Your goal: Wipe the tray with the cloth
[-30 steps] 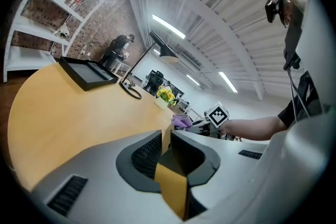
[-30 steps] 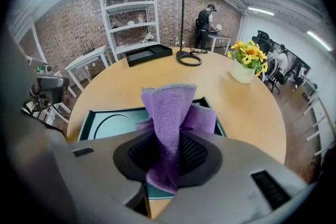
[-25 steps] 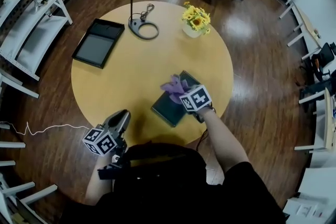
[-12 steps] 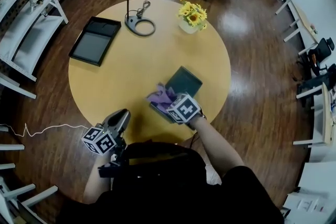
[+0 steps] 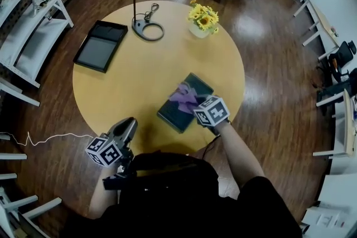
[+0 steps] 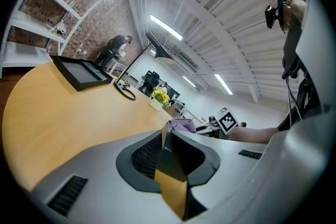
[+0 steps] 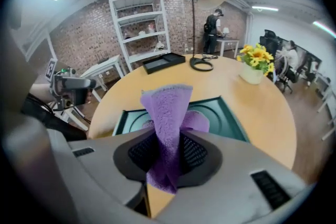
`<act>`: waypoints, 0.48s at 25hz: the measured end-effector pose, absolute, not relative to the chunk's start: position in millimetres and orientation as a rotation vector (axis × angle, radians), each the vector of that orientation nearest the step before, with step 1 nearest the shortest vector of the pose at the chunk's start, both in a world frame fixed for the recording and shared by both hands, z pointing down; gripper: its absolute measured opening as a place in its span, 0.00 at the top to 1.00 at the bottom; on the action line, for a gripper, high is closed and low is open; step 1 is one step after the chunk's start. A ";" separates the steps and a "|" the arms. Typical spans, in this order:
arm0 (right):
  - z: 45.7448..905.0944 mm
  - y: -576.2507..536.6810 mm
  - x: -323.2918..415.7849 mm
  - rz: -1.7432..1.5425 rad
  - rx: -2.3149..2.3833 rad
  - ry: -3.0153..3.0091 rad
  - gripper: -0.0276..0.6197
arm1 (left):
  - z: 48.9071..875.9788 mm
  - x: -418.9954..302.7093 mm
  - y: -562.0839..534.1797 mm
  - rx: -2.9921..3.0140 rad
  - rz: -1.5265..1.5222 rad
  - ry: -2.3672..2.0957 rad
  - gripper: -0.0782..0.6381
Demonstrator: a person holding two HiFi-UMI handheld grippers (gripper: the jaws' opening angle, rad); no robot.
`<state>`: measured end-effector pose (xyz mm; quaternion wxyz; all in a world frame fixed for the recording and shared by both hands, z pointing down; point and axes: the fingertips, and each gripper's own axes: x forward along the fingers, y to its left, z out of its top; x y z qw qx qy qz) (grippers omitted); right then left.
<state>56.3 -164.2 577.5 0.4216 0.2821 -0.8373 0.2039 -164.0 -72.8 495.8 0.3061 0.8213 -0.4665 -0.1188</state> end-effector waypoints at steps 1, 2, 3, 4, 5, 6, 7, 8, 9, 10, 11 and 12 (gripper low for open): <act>574.4 -176.0 72.4 0.517 0.749 -2.082 0.82 | 495.7 -165.6 -72.0 2.167 -0.318 -1.240 0.83; 571.7 -185.5 87.1 0.530 0.779 -2.066 0.82 | 495.8 -166.8 -70.7 2.160 -0.318 -1.247 0.83; 570.0 -193.2 100.4 0.543 0.800 -2.050 0.82 | 496.1 -167.5 -69.0 2.155 -0.316 -1.253 0.83; 570.1 -199.4 112.1 0.554 0.816 -2.032 0.82 | 496.9 -167.6 -67.3 2.150 -0.312 -1.257 0.83; 573.0 -203.9 121.9 0.563 0.825 -2.013 0.82 | 497.9 -167.3 -65.6 2.146 -0.308 -1.259 0.83; 578.7 -206.4 129.7 0.570 0.829 -1.993 0.82 | 499.0 -166.8 -64.0 2.142 -0.305 -1.261 0.83; 585.8 -207.1 135.2 0.573 0.830 -1.977 0.82 | 500.1 -166.0 -62.7 2.137 -0.302 -1.263 0.83; 592.3 -206.8 138.2 0.571 0.836 -1.974 0.82 | 500.8 -165.0 -62.0 2.131 -0.302 -1.264 0.83; 596.4 -206.7 139.3 0.569 0.851 -1.984 0.82 | 501.4 -164.2 -61.6 2.126 -0.305 -1.266 0.83; 598.1 -207.0 139.3 0.569 0.874 -1.998 0.82 | 502.0 -163.6 -61.7 2.120 -0.311 -1.268 0.83; 598.6 -207.2 138.7 0.570 0.899 -2.010 0.82 | 502.9 -163.6 -61.9 2.113 -0.318 -1.269 0.83; 598.6 -206.8 137.6 0.568 0.919 -2.017 0.82 | 504.2 -163.7 -62.3 2.107 -0.322 -1.267 0.83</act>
